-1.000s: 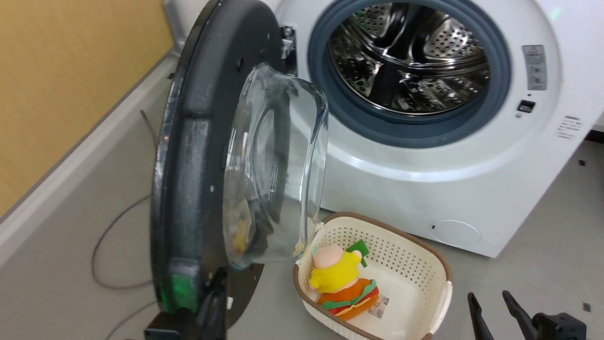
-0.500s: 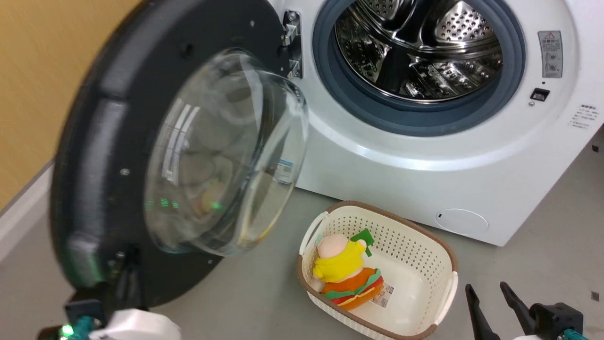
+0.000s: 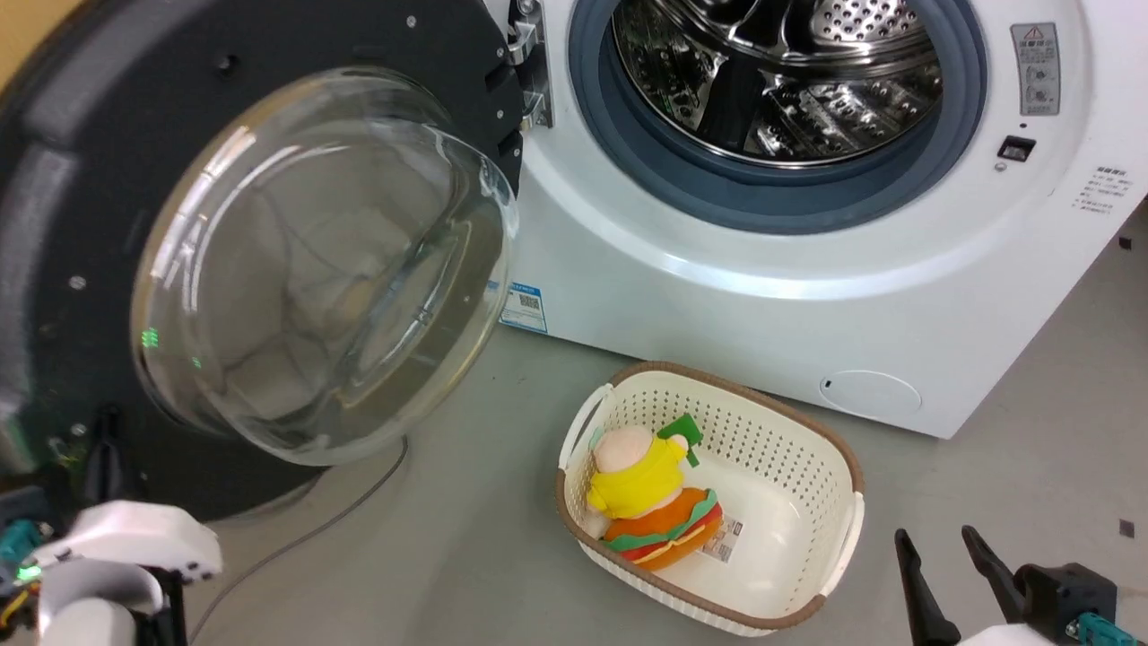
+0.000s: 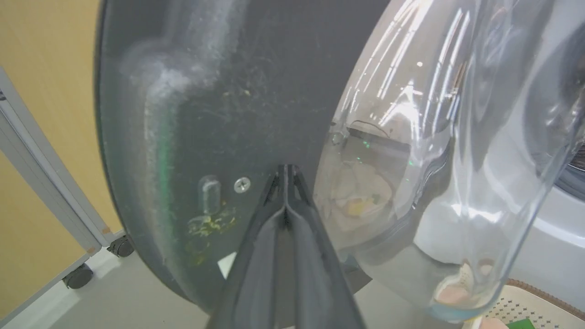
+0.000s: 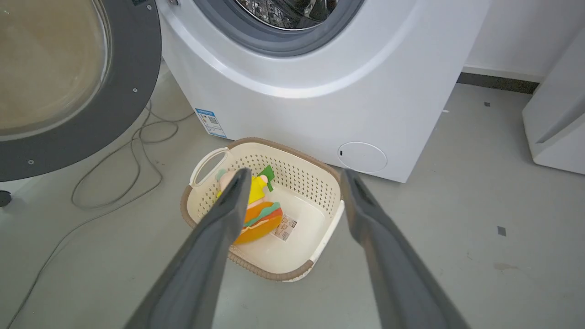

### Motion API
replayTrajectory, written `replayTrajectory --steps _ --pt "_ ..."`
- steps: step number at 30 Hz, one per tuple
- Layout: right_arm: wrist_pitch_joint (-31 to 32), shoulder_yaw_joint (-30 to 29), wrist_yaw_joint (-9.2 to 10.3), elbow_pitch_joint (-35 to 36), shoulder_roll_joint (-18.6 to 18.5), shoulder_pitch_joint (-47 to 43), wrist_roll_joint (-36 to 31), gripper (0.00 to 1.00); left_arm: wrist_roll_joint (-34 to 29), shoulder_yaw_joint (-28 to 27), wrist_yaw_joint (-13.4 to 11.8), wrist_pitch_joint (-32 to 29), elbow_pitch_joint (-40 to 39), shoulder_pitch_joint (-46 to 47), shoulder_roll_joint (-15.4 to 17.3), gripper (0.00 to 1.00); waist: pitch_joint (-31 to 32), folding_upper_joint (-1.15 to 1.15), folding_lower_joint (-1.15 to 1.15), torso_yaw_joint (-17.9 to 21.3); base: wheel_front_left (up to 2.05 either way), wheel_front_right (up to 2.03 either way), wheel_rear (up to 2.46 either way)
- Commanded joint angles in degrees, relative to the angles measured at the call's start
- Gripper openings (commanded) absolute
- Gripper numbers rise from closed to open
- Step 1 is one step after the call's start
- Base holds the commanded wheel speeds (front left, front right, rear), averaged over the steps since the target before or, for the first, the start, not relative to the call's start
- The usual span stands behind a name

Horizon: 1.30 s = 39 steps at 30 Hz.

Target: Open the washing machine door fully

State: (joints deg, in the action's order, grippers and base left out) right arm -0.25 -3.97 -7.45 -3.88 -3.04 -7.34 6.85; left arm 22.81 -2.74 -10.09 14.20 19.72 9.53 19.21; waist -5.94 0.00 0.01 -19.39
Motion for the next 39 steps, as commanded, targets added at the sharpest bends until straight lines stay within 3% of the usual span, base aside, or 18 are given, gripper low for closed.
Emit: replayTrajectory --steps 1,6,15,28,29,30,31,32,39 --pt "0.2 -0.2 -0.03 0.4 0.2 1.3 -0.6 1.00 0.2 -1.0 0.4 0.5 2.1 2.6 0.8 0.00 -0.4 0.00 -0.01 0.0 0.00 0.00 0.00" --pt "0.2 -0.2 -0.03 1.0 0.2 1.8 -1.3 1.00 0.0 -3.2 1.9 0.8 8.4 7.7 1.9 0.00 -1.1 0.00 -0.01 0.3 0.00 0.00 0.00" --pt "0.4 -0.1 -0.03 1.1 0.2 1.9 -1.8 1.00 -3.2 -7.4 3.4 0.8 11.9 9.1 1.1 0.00 -0.6 0.00 -0.01 0.7 0.00 0.00 0.00" --pt "-0.3 1.2 -0.03 -0.8 0.2 -0.2 -0.6 1.00 -5.6 -8.9 5.1 0.8 2.4 -4.7 -5.3 0.00 4.2 0.00 -0.01 2.3 0.00 0.00 0.00" --pt "-0.4 1.2 -0.03 -0.8 0.2 -0.4 -0.5 1.00 -5.3 -8.9 5.2 0.8 1.4 -5.9 -5.7 0.30 4.7 0.00 -0.01 2.5 0.00 0.00 0.00" --pt "-0.4 1.1 -0.03 -0.7 0.2 -0.7 -0.5 1.00 -5.2 -8.9 5.1 0.8 0.1 -7.1 -6.1 0.51 4.9 0.00 -0.01 2.5 0.00 0.00 0.00" --pt "-0.5 1.0 -0.03 -0.5 0.2 -1.0 -0.5 1.00 -5.1 -8.9 5.0 0.7 -1.2 -8.2 -6.4 0.91 5.0 0.00 -0.01 2.6 0.00 0.00 0.00" --pt "-0.5 0.9 -0.03 -0.4 0.2 -1.2 -0.5 1.00 -5.2 -8.7 4.9 0.6 -2.5 -9.2 -6.6 1.00 5.2 0.00 -0.01 2.7 0.00 0.00 0.00" --pt "-0.7 1.2 -0.03 0.7 0.2 -1.9 -0.8 1.00 -8.0 -4.5 4.0 -1.9 -12.1 -15.2 -8.6 1.00 6.4 0.00 -0.01 4.0 0.00 0.00 0.00"
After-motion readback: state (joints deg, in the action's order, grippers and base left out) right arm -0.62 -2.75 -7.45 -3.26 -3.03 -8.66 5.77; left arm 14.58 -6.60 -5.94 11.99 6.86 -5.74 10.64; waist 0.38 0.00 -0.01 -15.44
